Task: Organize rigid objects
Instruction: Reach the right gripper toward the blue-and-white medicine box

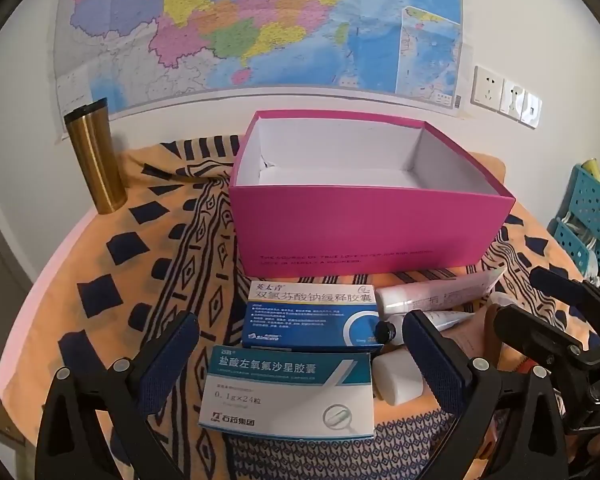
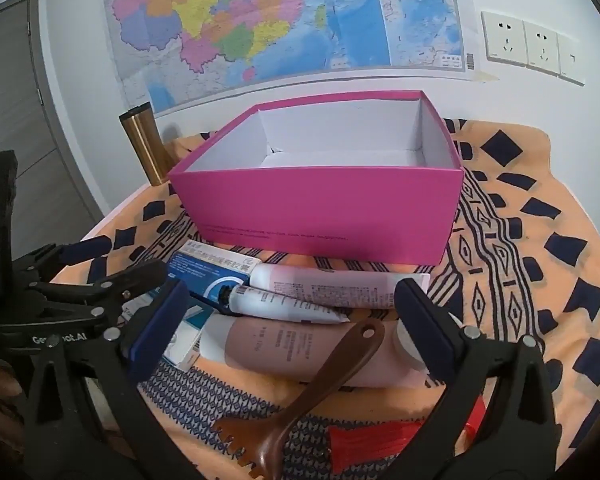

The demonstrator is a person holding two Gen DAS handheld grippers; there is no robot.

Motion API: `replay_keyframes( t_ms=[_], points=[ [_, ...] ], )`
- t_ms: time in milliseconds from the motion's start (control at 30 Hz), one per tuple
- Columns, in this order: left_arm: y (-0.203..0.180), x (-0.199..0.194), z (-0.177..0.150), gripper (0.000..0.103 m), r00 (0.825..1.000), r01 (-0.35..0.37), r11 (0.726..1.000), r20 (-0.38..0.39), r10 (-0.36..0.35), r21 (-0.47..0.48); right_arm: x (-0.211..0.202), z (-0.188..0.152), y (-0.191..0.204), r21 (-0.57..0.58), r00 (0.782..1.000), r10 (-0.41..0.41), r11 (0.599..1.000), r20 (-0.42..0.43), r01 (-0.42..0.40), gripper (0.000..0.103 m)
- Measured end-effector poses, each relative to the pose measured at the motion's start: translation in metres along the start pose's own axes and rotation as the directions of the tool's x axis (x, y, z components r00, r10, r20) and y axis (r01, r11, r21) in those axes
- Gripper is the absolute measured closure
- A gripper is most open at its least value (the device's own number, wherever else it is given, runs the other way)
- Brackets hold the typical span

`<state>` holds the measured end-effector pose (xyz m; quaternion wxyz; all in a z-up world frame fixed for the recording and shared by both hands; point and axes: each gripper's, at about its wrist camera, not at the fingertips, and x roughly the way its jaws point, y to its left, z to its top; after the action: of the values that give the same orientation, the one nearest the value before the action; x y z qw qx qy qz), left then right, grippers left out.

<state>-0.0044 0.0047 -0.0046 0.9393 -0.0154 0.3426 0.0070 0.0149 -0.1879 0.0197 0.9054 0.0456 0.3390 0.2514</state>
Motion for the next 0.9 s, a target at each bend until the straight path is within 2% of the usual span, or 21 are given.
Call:
replay_keyframes(
  t_ms=[900],
  points=[
    [-0.0076, 0.0003, 0.0048, 0.000, 1.000, -0.002, 1.000, -0.007, 0.002, 0.013, 0.0030, 0.0003, 0.0025, 0.007, 0.999, 0.047, 0.999, -0.015, -0.047, 0.000]
  ],
)
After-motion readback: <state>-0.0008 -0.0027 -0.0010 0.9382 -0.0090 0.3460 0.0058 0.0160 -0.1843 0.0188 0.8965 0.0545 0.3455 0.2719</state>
